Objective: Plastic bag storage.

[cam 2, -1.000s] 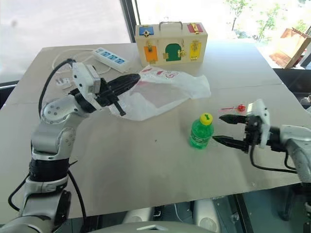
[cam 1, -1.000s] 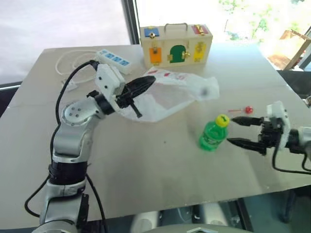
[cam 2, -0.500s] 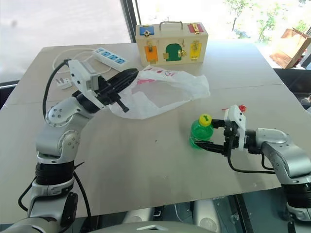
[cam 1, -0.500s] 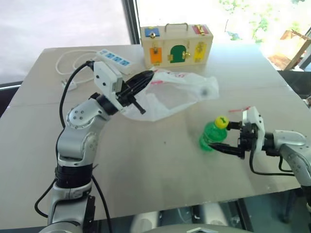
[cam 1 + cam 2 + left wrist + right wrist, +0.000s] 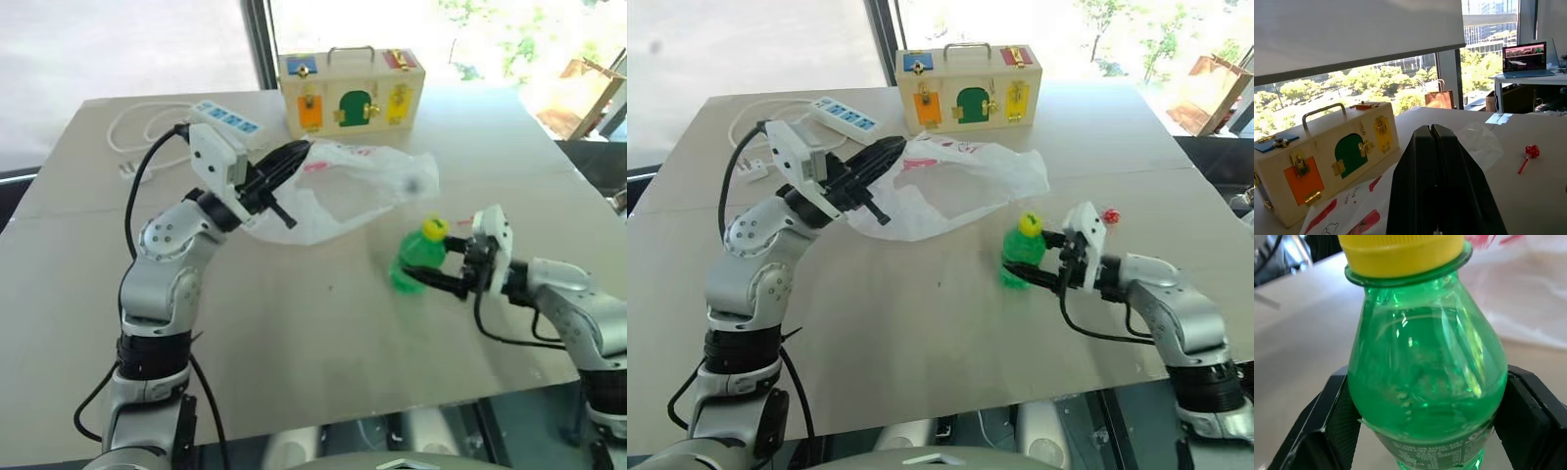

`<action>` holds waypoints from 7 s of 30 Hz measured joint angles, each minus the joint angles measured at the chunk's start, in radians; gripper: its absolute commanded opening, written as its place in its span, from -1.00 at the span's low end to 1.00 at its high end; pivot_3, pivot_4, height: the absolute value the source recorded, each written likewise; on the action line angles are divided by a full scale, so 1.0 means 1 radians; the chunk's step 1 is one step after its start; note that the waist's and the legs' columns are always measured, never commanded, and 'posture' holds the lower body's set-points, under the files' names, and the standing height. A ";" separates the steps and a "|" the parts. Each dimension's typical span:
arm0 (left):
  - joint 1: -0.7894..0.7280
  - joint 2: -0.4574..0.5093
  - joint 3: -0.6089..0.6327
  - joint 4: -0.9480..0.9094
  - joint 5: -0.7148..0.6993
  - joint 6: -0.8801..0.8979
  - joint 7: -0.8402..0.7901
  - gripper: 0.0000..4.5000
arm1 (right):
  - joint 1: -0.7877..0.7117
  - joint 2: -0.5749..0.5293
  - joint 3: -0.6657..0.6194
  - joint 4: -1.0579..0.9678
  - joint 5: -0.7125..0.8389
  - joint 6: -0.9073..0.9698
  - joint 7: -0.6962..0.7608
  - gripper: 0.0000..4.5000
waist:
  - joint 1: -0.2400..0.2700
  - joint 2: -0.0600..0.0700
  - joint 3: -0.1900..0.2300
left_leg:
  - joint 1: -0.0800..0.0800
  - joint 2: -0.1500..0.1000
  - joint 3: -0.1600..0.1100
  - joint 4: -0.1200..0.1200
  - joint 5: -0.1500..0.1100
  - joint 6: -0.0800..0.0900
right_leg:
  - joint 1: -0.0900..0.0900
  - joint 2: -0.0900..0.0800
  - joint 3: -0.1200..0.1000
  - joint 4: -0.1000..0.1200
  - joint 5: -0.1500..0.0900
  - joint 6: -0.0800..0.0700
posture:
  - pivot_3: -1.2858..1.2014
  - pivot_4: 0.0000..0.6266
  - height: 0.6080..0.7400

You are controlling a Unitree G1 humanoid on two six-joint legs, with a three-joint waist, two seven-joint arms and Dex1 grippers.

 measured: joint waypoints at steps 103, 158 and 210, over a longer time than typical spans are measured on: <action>0.031 -0.265 -0.029 0.079 0.022 -0.054 0.244 -1.00 | -0.450 0.409 -0.043 0.473 -0.040 0.306 -0.590 0.98 | -0.021 0.002 0.002 | -0.004 -0.001 0.002 -0.008 0.001 -0.002 | -0.010 0.002 0.002 0.004 0.001 -0.003 | 0.03 -0.52 1.00; 0.538 0.080 -0.093 -0.215 0.675 -0.527 0.161 0.99 | -0.056 -0.193 -0.129 0.305 -0.297 -0.054 -0.215 1.00 | 0.003 0.003 0.002 | 0.000 0.001 0.003 -0.009 0.001 -0.002 | -0.004 0.001 0.003 -0.004 0.000 -0.005 | 0.03 -0.52 1.00; 0.550 -0.244 -0.037 -0.220 0.412 -0.243 0.338 -0.95 | -0.378 -0.107 -0.218 1.051 -0.291 -0.126 -0.085 1.00 | -0.012 0.004 0.001 | 0.003 0.001 0.003 -0.008 0.001 -0.001 | 0.000 0.001 0.002 -0.003 0.002 -0.003 | 0.03 -0.52 1.00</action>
